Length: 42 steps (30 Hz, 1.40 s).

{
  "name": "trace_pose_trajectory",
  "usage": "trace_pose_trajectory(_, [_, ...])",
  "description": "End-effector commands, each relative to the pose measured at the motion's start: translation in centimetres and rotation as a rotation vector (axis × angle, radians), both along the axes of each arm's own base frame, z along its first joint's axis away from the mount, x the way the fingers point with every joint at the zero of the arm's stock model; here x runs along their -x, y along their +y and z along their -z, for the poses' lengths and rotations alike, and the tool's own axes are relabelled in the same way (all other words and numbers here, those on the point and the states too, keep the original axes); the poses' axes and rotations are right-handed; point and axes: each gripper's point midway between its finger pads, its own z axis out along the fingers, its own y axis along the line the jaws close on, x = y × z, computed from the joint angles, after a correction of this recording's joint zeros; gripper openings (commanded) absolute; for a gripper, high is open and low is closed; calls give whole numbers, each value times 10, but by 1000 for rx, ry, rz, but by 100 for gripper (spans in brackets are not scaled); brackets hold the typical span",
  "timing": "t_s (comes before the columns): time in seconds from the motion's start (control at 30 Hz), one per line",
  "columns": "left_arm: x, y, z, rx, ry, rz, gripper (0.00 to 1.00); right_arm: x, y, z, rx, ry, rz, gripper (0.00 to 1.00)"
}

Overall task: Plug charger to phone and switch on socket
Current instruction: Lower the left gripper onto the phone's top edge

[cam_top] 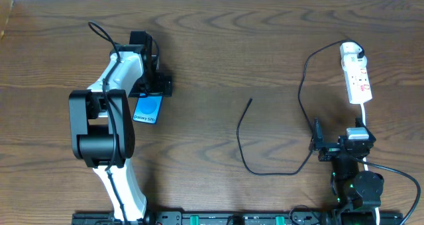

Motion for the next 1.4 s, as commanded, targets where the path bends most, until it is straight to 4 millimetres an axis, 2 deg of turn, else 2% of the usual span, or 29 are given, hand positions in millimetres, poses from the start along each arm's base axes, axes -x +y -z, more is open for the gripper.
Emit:
trace_pose_trajectory(0.0, [13, 1, 13, -14, 48, 16, 98, 0, -3, 1, 12, 1, 14, 99])
trace_pose_trajectory(0.47, [21, 1, 13, -14, 79, 32, 98, 0, -3, 1, 12, 1, 14, 99])
trace_pose_trajectory(0.73, [26, 1, 13, -14, 103, 115, 98, 0, -3, 1, 12, 1, 14, 99])
trace_pose_trajectory(1.37, [24, 1, 13, -15, 95, 121, 98, 0, -3, 1, 12, 1, 14, 99])
